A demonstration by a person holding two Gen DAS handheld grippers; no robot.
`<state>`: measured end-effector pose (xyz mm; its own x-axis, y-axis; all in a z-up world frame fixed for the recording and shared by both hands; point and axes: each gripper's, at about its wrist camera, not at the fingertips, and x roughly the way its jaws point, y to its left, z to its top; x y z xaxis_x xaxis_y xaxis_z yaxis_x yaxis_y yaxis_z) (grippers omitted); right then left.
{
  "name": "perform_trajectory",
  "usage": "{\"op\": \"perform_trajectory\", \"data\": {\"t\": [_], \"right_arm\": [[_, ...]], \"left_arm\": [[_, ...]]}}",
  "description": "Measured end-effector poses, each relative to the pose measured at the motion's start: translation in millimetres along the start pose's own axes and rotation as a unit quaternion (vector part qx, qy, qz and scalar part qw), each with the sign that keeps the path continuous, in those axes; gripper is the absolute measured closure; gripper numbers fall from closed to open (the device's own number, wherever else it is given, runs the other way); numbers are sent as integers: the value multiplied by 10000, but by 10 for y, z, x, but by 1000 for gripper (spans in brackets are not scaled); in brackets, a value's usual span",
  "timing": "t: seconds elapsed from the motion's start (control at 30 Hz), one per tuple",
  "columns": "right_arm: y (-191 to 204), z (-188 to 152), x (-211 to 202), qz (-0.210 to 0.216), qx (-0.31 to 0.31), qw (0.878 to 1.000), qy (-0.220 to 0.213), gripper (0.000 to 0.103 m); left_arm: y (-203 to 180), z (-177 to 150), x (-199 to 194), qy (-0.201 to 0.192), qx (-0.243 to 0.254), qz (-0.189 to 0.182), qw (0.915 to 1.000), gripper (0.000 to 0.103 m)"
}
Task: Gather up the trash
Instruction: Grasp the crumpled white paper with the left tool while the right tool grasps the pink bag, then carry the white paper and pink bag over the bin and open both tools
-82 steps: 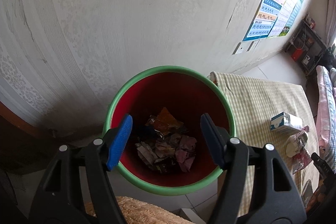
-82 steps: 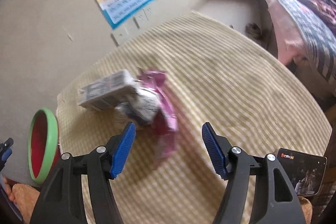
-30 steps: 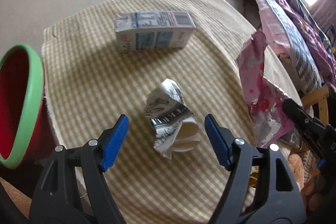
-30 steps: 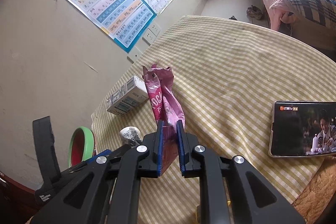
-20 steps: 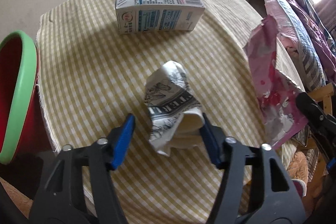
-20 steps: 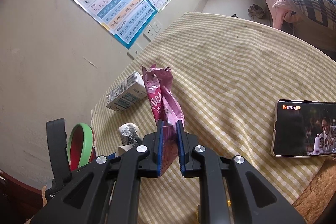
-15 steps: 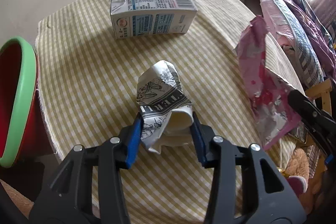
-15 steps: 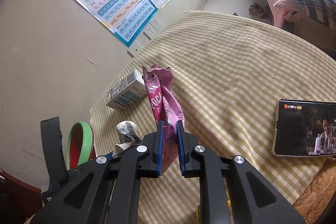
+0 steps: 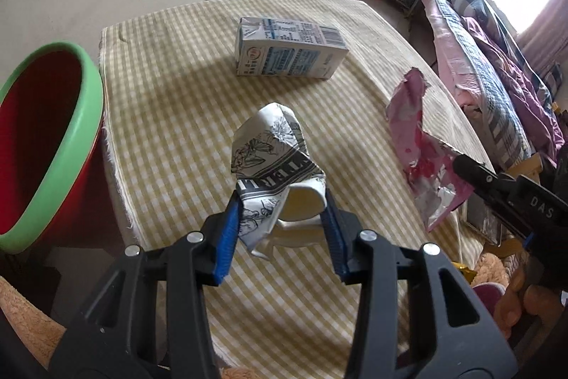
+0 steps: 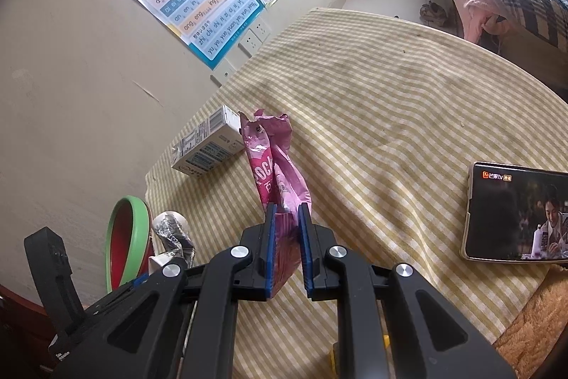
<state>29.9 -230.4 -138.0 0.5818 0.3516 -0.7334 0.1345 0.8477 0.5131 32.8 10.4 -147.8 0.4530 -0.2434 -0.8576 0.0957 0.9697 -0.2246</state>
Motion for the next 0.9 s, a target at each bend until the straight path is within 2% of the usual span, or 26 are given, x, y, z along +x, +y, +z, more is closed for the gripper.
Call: {"op": "perform_trajectory", "data": {"t": [0.9], "right_arm": [[21, -20, 60, -24, -47, 9999, 136, 90]], "left_arm": [[22, -18, 17, 41, -28, -4, 10000, 61]]}}
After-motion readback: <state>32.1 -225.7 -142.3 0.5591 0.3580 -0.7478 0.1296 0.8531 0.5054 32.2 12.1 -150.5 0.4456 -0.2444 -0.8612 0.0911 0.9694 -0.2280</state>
